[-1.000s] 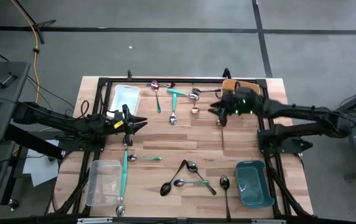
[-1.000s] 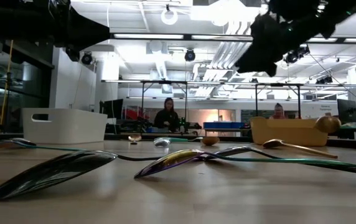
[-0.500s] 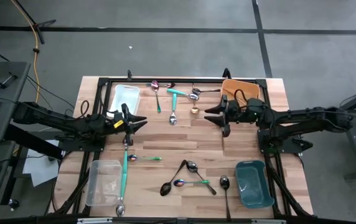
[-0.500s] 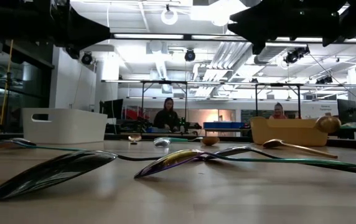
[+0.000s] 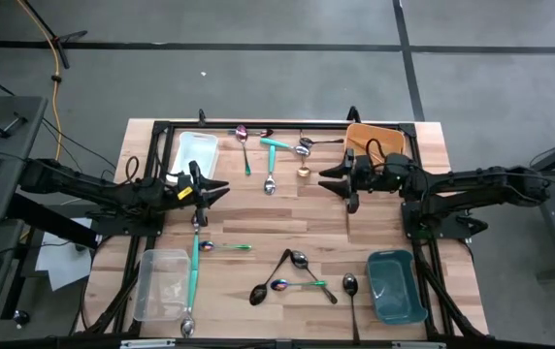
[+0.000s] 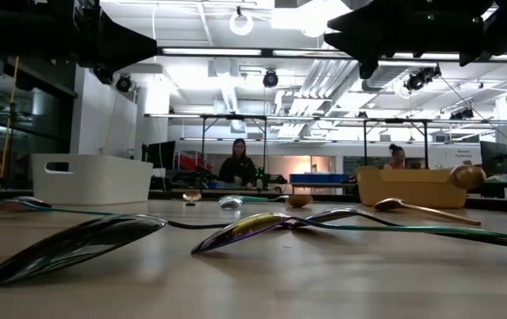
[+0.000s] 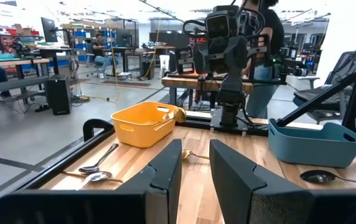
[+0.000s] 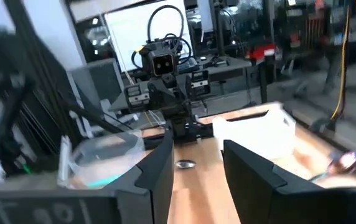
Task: Sort silverware by color (type)
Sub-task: Put the gold spoon into the yellow bin
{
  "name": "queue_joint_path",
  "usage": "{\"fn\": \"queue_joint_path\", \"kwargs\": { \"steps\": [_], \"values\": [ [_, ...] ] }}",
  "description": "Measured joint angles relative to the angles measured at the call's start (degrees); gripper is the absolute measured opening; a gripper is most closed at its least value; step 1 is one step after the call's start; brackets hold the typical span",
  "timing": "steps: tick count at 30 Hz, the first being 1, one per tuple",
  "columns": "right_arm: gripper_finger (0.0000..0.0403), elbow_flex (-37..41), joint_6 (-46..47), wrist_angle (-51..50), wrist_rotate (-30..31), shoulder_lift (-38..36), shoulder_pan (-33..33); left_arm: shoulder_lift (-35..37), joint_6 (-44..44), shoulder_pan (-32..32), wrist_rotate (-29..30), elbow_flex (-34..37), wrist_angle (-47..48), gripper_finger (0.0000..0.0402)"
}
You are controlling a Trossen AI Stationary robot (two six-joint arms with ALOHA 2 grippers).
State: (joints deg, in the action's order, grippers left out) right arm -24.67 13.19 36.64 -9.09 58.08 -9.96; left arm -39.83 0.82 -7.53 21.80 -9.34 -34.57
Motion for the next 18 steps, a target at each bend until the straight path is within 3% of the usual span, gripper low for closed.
{"fn": "queue_joint_path", "kwargs": {
  "steps": [3, 7, 13, 15, 18],
  "values": [
    [0.0133, -0.02, 9.39, -1.96, 1.93, 0.0, 0.28, 0.0, 0.0, 0.0, -0.02, 0.0, 0.0, 0.0074],
    [0.0133, -0.08, 14.21, -11.23, 7.32, 0.0, 2.75, 0.0, 0.0, 0.0, -0.02, 0.0, 0.0, 0.0074],
    [0.0133, -5.32, 30.3, -47.34, 26.33, 0.99, 6.77, -0.02, -0.26, 0.0, 0.0, 0.0, 0.0, 0.0074],
    [0.0133, -7.3, 37.22, -58.71, 29.92, 2.16, 7.74, 0.0, -0.96, 0.0, 0.0, 0.0, -0.01, 0.0074],
    [0.0133, -8.6, 45.06, -65.73, 31.59, 4.85, 8.6, 0.0, -1.04, 0.0, 0.0, 0.0, -0.08, 0.0074]
  ]
}}
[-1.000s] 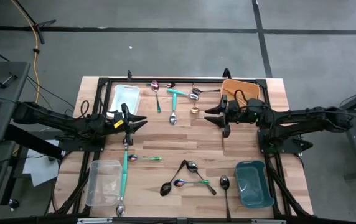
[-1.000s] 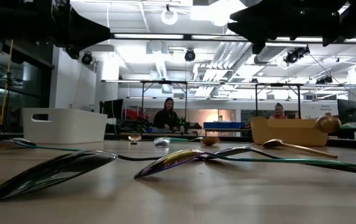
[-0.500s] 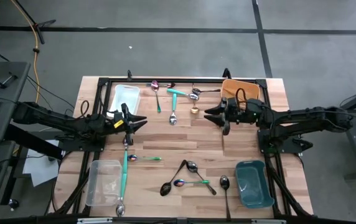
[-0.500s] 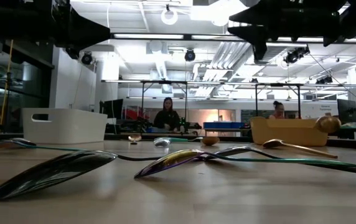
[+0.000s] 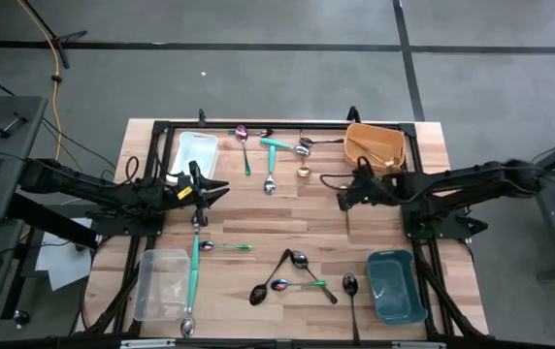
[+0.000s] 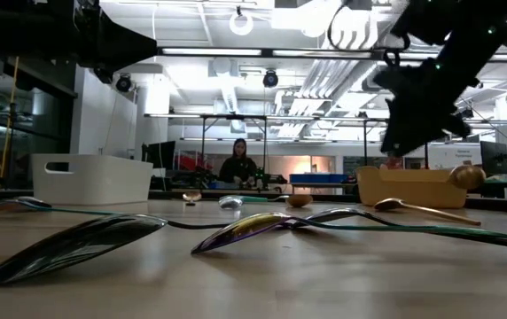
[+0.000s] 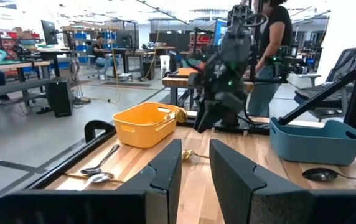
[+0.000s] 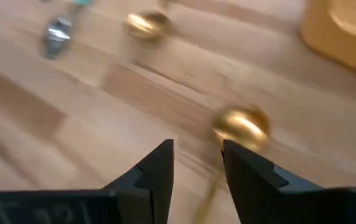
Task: Sort silverware by color (type)
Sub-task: Put the gold spoon into the yellow bin
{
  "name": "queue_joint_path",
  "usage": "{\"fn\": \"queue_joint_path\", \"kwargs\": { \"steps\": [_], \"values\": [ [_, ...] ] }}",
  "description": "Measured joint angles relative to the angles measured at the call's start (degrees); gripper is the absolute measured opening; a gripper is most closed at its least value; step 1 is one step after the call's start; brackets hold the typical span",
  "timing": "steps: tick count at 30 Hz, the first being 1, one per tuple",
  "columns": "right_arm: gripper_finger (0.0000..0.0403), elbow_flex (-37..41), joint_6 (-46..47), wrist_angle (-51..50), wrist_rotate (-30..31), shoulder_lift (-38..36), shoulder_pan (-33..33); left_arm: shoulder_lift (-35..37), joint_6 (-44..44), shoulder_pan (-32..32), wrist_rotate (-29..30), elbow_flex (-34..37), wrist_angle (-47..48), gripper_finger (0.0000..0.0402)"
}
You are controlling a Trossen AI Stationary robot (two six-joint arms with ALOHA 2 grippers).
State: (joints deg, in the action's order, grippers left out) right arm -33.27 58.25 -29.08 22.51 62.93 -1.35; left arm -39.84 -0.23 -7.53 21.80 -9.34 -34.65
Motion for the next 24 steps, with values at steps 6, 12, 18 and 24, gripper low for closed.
{"fn": "queue_joint_path", "kwargs": {
  "steps": [6, 12, 18, 24],
  "values": [
    [0.0133, -0.09, 6.09, -0.56, 0.01, 8.66, 0.39, -0.02, 1.07, 0.0, 0.0, 0.0, 0.04, 0.0074],
    [0.0133, -0.07, 10.24, 1.22, 0.02, 16.7, 0.39, -0.02, 1.5, 0.0, 0.0, 0.0, 0.12, 0.0074],
    [0.0133, -0.07, 11.4, 6.13, -0.11, 21.26, 1.31, -0.02, 1.51, 0.0, 0.0, 0.0, 0.32, 0.0074],
    [0.0133, -0.35, 13.74, 6.32, 1.7, 23.41, 1.45, -0.02, 1.56, 0.0, -0.02, 0.0, 0.3, 0.0074]
  ]
}}
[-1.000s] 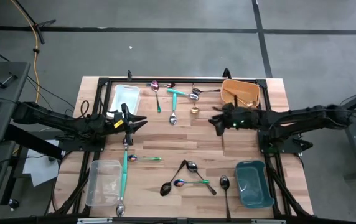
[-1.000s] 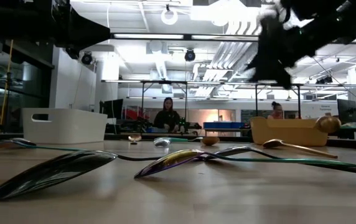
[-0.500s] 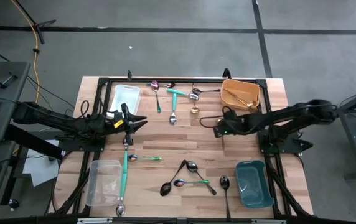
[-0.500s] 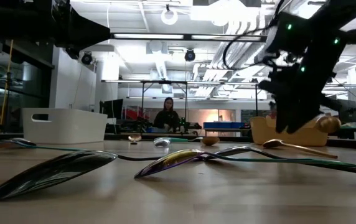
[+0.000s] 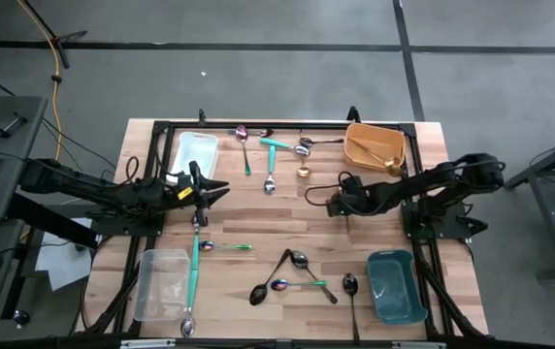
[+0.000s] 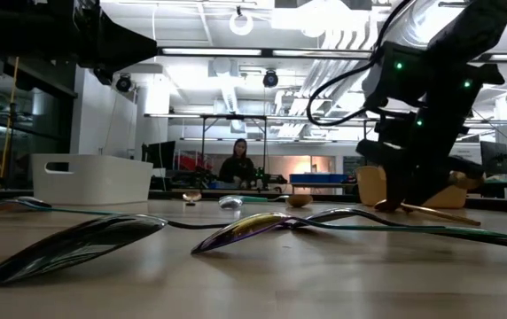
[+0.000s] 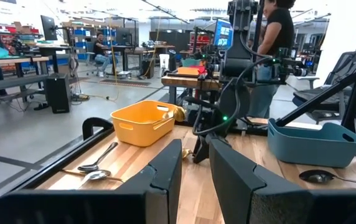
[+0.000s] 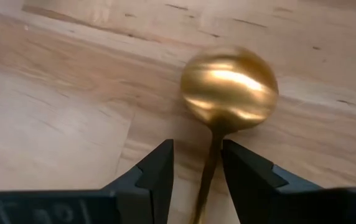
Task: Sort silverware by color (type)
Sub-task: Put the gold spoon into the yellow bin
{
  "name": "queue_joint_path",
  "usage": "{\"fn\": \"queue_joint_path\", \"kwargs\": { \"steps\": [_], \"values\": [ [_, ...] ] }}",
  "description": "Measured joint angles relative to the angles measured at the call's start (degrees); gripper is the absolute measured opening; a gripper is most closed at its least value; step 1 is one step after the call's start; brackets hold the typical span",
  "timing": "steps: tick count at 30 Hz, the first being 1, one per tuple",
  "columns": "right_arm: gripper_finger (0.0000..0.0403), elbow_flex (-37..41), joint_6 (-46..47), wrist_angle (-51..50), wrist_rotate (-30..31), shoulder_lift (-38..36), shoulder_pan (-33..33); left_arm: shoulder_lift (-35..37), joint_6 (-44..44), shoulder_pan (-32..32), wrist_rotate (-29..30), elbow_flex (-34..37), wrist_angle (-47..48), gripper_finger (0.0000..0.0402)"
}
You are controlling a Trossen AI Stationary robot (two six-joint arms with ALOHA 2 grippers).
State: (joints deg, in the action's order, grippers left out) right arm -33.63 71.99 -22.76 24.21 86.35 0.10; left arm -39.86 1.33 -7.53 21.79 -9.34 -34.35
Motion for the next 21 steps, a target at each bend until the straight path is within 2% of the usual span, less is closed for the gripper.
{"fn": "queue_joint_path", "kwargs": {
  "steps": [4, 9, 11, 14, 18, 21],
  "values": [
    [0.011, 0.02, 0.02, -0.24, 0.5, 0.94, 0.0, 0.0, 0.12, 0.0, -0.01, 0.0, 0.0, 0.0074],
    [0.0019, 0.11, -2.54, 1.66, 0.93, 0.98, 0.49, 0.0, 1.26, 0.0, -0.01, 0.0, 0.0, 0.0074],
    [0.0015, 0.34, -5.96, 4.18, 2.16, 1.0, 1.08, 0.0, 1.58, 0.0, -0.01, 0.0, 0.0, 0.0074],
    [0.0024, 0.63, -14.49, 13.39, 1.38, 1.29, 1.45, 0.0, 1.57, 0.0, -0.01, 0.0, -0.01, 0.0074],
    [0.0009, 0.44, -29.46, 30.44, 0.11, 1.09, 1.62, 0.0, 1.57, 0.0, -0.01, 0.0, -0.09, 0.0074],
    [0.0016, 0.44, -39.25, 44.31, -2.9, 1.09, 1.36, 0.0, 2.12, 0.0, -0.06, 0.0, -0.09, 0.0074]
  ]
}}
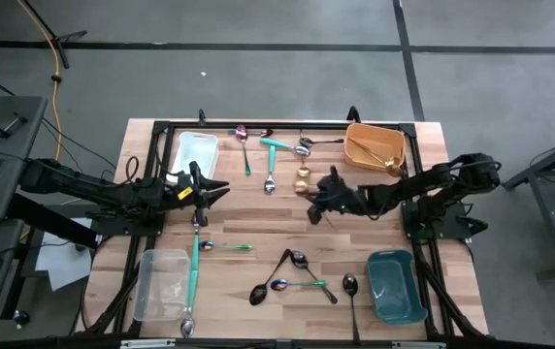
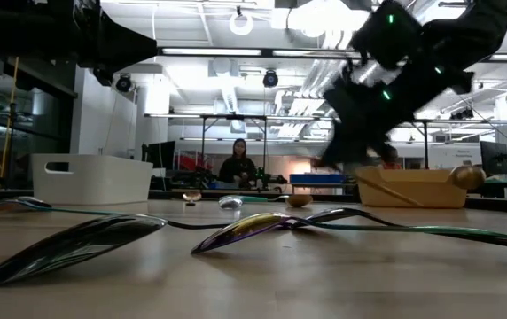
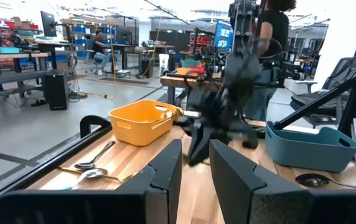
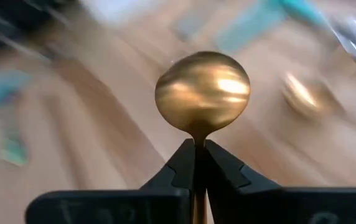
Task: Sort silverware by color (type)
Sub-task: Put the gold spoon into the yellow bin
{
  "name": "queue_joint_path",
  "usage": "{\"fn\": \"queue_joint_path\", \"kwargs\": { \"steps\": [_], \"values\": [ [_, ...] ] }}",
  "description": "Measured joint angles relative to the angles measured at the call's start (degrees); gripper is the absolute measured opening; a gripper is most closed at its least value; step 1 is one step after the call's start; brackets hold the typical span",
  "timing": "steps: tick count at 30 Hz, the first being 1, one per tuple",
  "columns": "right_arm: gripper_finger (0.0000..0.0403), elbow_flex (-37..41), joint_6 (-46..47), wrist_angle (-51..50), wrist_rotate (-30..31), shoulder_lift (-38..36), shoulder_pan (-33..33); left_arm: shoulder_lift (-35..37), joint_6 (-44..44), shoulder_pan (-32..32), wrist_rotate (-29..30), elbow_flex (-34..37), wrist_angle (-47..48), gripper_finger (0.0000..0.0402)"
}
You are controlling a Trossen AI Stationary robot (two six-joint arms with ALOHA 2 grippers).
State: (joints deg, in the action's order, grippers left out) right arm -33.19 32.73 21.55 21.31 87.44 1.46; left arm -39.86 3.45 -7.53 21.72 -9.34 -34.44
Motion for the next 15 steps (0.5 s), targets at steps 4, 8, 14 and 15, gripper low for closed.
{"fn": "queue_joint_path", "kwargs": {
  "steps": [4, 8, 14, 15],
  "values": [
    [0.0008, 0.31, -9.7, 18.87, -5.65, 0.72, 0.04, 0.0, 2.26, 0.0, -3.43, 0.0, -0.06, 0.0074],
    [0.0009, 0.33, -15.23, 34.15, -10.9, 3.27, 0.03, 0.0, 1.83, -0.02, -5.65, 0.0, -0.78, 0.0074],
    [0.0007, 0.31, -16.75, 45.01, -14.45, 6.85, 0.03, -0.01, 1.37, -0.02, -5.65, 0.0, -1.46, 0.0074],
    [0.0007, 0.31, -16.75, 45.03, -14.46, 6.97, 0.04, -0.01, 1.37, -0.02, -5.67, 0.0, -1.46, 0.0074]
  ]
}}
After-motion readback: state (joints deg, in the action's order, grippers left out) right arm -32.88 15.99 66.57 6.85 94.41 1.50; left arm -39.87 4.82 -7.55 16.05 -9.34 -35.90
